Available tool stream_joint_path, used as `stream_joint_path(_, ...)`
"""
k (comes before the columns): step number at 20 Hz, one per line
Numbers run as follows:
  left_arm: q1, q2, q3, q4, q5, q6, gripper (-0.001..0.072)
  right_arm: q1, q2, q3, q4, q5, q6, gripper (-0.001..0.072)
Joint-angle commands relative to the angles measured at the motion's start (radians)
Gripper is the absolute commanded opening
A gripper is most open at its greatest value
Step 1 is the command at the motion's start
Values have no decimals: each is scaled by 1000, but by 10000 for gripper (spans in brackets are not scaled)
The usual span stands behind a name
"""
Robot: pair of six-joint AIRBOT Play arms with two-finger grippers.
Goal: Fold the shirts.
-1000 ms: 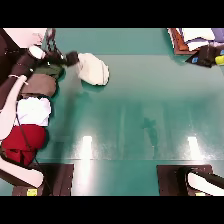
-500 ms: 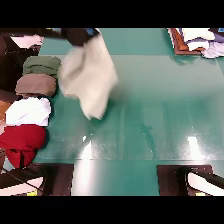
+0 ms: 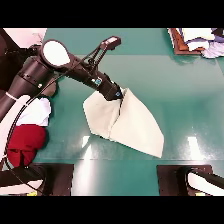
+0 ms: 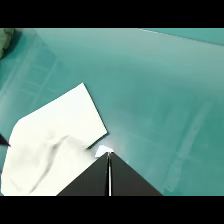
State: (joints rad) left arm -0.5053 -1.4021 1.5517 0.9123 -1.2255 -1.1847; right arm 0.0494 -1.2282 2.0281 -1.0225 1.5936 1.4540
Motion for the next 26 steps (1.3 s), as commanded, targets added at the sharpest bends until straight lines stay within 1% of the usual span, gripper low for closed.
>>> stream_joint_path(1,112,17,-17,35,-20,-50,540,0,0,2,0,11,0,17)
stream_joint_path(4,290,35,-30,89,-47,-75,540,1,0,2,0,11,0,16)
stream_joint_path(5,335,34,-67,88,-36,-77,541,1,2,-9,2,9,0,17)
stream_joint_path(8,401,0,-235,88,68,-74,542,1,19,-100,2,7,0,17)
stream_joint_path(10,416,-63,-309,81,111,-72,542,1,34,-180,2,4,0,17)
stream_joint_path(15,417,-217,-316,43,191,-63,541,1,39,-315,3,3,1,17)
stream_joint_path(18,417,-257,-317,-7,180,-31,540,0,39,-360,2,3,0,17)
stream_joint_path(19,411,-265,-317,-17,169,-8,539,0,39,-373,2,4,0,17)
stream_joint_path(21,394,-265,-317,-21,166,8,537,0,39,-403,2,4,0,17)
stream_joint_path(22,388,-265,-317,-32,166,7,403,0,39,-421,1,4,0,17)
stream_joint_path(23,386,-265,-317,-50,166,6,147,0,39,-445,1,5,0,17)
stream_joint_path(24,388,-263,-314,-66,157,7,22,0,39,-472,0,10,0,17)
stream_joint_path(26,403,-244,-268,-48,115,7,21,0,39,-552,-3,22,-1,17)
